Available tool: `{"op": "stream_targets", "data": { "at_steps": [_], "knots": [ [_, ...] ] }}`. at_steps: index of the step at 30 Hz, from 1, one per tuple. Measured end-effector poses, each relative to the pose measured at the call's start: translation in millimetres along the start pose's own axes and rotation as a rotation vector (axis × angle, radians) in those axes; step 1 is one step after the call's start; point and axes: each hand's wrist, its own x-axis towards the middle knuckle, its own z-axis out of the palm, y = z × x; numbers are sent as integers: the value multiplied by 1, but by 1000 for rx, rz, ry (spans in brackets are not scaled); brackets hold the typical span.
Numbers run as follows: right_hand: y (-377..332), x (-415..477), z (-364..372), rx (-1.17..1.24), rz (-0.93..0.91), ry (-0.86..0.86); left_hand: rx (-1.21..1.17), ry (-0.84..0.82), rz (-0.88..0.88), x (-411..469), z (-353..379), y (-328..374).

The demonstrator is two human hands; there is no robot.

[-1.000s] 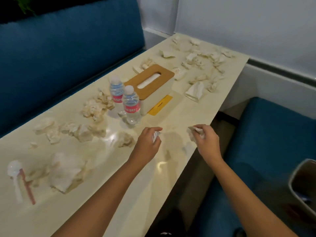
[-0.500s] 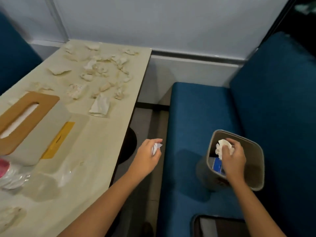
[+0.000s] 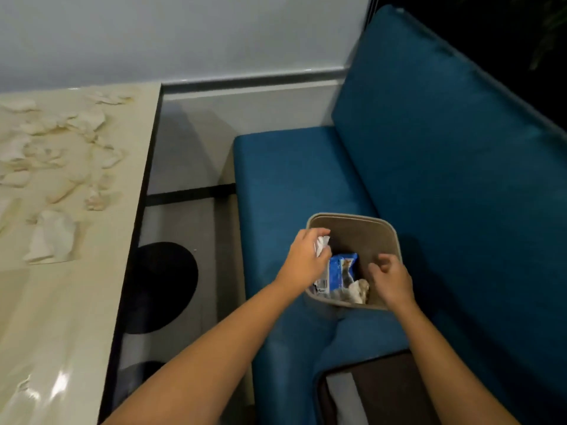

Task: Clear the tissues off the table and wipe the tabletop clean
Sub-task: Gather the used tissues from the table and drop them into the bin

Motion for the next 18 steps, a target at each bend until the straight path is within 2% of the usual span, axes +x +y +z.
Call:
{"op": "stream_targets", "data": {
  "at_steps": [3, 5, 10, 18],
  "knots": [
    [1, -3, -9, 52, -24, 46, -51, -104, -64, 12, 17, 5],
    [2, -4, -12, 52, -45, 43, -57, -116, -105, 14, 22, 1],
    [-9, -8, -6, 32, -91, -18, -35, -53, -135, -2, 7, -17],
    [-69, -54, 51, 78, -332, -213, 23, 125, -141, -56, -61, -53]
  ]
}}
